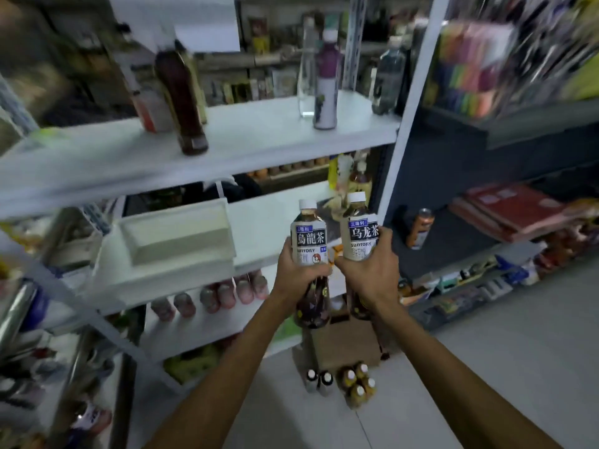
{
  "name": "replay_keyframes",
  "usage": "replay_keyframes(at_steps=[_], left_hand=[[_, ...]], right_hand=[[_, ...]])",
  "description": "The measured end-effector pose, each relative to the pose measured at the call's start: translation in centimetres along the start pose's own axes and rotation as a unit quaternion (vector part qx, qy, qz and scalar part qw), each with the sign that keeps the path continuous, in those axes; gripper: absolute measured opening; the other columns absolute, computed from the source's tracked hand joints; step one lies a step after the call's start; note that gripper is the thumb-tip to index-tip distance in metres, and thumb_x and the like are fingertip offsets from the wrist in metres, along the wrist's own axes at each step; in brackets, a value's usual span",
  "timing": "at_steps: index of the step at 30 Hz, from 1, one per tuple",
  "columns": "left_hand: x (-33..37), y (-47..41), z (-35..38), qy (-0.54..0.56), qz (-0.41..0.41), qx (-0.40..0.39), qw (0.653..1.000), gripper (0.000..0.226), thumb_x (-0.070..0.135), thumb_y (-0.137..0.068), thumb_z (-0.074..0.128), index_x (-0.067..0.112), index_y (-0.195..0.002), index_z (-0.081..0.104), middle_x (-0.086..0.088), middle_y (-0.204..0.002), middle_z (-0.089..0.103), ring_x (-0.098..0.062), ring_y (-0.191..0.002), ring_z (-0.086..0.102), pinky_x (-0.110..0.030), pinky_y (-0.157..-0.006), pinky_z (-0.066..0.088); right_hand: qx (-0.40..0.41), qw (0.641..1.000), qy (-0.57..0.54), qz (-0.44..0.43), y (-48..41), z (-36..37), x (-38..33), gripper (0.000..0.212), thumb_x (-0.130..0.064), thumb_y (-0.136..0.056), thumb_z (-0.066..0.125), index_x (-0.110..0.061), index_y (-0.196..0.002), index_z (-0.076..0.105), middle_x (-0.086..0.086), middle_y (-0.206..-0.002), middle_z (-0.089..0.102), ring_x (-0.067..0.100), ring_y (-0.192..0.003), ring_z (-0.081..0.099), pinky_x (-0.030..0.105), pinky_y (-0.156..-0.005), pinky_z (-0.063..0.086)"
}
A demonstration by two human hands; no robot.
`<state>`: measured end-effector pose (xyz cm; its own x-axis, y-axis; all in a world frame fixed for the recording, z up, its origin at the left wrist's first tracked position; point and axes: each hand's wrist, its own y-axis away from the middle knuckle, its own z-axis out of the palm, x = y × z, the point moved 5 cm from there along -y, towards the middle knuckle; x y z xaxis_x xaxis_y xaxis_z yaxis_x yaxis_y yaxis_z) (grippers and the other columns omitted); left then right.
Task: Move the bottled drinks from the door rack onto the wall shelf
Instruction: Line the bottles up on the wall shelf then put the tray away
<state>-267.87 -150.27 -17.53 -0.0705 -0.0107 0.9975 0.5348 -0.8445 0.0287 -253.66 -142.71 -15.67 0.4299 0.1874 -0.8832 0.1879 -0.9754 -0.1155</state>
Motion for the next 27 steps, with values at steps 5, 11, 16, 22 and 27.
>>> replay_keyframes(at_steps=[5, 11, 16, 22, 27], left_hand=[[12.3, 0.7, -0.1, 0.014, 0.082, 0.021, 0.996, 0.057, -0.018, -0.063, 0.073, 0.016, -0.105, 0.054, -0.002, -0.082, 0.066, -0.014, -0.069, 0.064, -0.025, -0.059, 0.052], [22.3, 2.4, 0.3, 0.018, 0.172, 0.065, 0.983, 0.065, -0.014, -0.062, 0.076, 0.011, -0.117, 0.051, -0.005, -0.090, 0.066, -0.019, -0.078, 0.064, -0.032, -0.067, 0.053], [26.1, 3.7, 1.1, 0.025, 0.205, 0.101, 0.973, 0.055, -0.013, -0.067, 0.074, 0.014, -0.110, 0.053, -0.007, -0.090, 0.067, -0.020, -0.076, 0.065, -0.029, -0.064, 0.055], [27.1, 4.8, 0.3, -0.011, 0.237, 0.145, 0.961, 0.049, -0.012, -0.066, 0.076, 0.022, -0.096, 0.057, -0.001, -0.083, 0.068, -0.006, -0.069, 0.067, -0.019, -0.059, 0.053], [26.8, 6.5, -2.5, -0.027, 0.247, 0.198, 0.948, 0.057, -0.014, -0.065, 0.075, 0.025, -0.098, 0.051, 0.001, -0.085, 0.063, -0.011, -0.074, 0.063, -0.021, -0.061, 0.054]], right_hand=[[0.034, 0.995, -0.050, -0.077, -0.8, -4.5, -11.1, 0.066, -0.031, -0.060, 0.082, -0.031, -0.109, 0.037, -0.009, -0.089, 0.064, 0.015, -0.078, 0.064, 0.033, -0.073, 0.054], [0.045, 0.981, -0.087, -0.165, -0.8, -9.2, -19.3, 0.069, -0.029, -0.062, 0.083, -0.025, -0.116, 0.040, -0.006, -0.093, 0.064, 0.016, -0.079, 0.063, 0.026, -0.069, 0.048], [0.019, 0.972, -0.101, -0.211, -1.1, -10.8, -22.3, 0.070, -0.031, -0.064, 0.087, -0.029, -0.111, 0.035, -0.016, -0.085, 0.057, 0.009, -0.075, 0.060, 0.025, -0.066, 0.048], [-0.016, 0.967, -0.114, -0.228, -1.5, -9.3, -23.2, 0.072, -0.041, -0.061, 0.087, -0.033, -0.109, 0.033, -0.008, -0.095, 0.064, 0.015, -0.081, 0.065, 0.032, -0.072, 0.055], [-0.065, 0.961, -0.120, -0.240, -1.3, -6.6, -24.2, 0.070, -0.028, -0.064, 0.085, -0.023, -0.115, 0.037, -0.004, -0.092, 0.061, 0.020, -0.081, 0.064, 0.033, -0.071, 0.054]])
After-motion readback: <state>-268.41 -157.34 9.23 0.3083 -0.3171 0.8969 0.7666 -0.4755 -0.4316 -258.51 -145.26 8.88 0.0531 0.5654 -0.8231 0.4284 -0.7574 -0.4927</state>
